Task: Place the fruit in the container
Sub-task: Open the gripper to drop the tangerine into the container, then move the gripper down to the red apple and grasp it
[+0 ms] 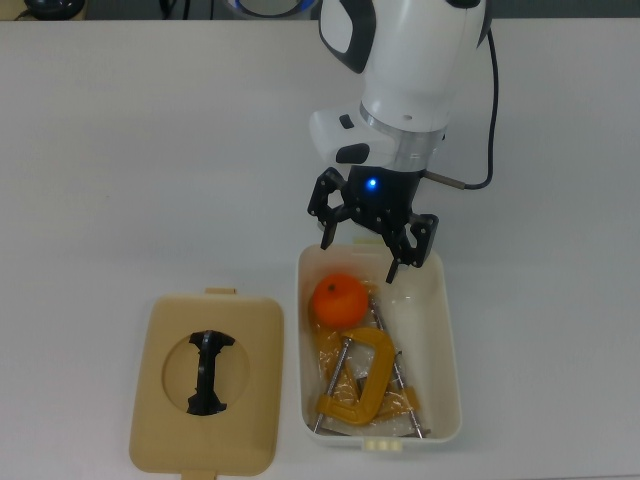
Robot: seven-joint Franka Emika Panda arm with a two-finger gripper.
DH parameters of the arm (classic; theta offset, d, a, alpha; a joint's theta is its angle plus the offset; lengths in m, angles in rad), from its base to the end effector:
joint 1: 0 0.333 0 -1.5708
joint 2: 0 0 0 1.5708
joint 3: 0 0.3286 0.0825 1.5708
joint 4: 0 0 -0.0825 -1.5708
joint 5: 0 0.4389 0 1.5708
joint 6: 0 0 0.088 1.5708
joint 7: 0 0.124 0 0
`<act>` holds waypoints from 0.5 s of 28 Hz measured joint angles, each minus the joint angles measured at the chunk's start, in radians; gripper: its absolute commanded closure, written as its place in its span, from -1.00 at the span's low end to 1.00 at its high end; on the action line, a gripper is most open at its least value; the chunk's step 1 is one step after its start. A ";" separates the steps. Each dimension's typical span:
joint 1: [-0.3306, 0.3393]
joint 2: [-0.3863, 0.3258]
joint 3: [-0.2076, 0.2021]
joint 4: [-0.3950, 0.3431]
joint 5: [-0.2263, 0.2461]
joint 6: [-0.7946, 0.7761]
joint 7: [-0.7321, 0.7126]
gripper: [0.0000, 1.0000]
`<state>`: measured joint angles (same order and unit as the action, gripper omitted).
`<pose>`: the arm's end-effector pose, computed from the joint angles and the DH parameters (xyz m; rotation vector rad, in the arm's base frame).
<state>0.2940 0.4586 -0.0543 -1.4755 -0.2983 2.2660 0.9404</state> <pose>0.7620 0.1813 0.4260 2.9118 -0.8017 0.6592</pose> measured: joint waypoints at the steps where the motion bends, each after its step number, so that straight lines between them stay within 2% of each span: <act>1: 0.000 -0.005 0.001 0.000 0.000 -0.015 -0.024 -1.00; 5: 0.001 -0.037 0.007 -0.019 0.024 -0.101 -0.136 -1.00; 9: 0.003 -0.106 0.028 -0.093 0.070 -0.192 -0.280 -1.00; 14: 0.015 -0.169 0.069 -0.189 0.082 -0.232 -0.332 -1.00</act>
<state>0.3092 0.2896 0.0150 -1.6645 -0.2164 2.0339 0.6085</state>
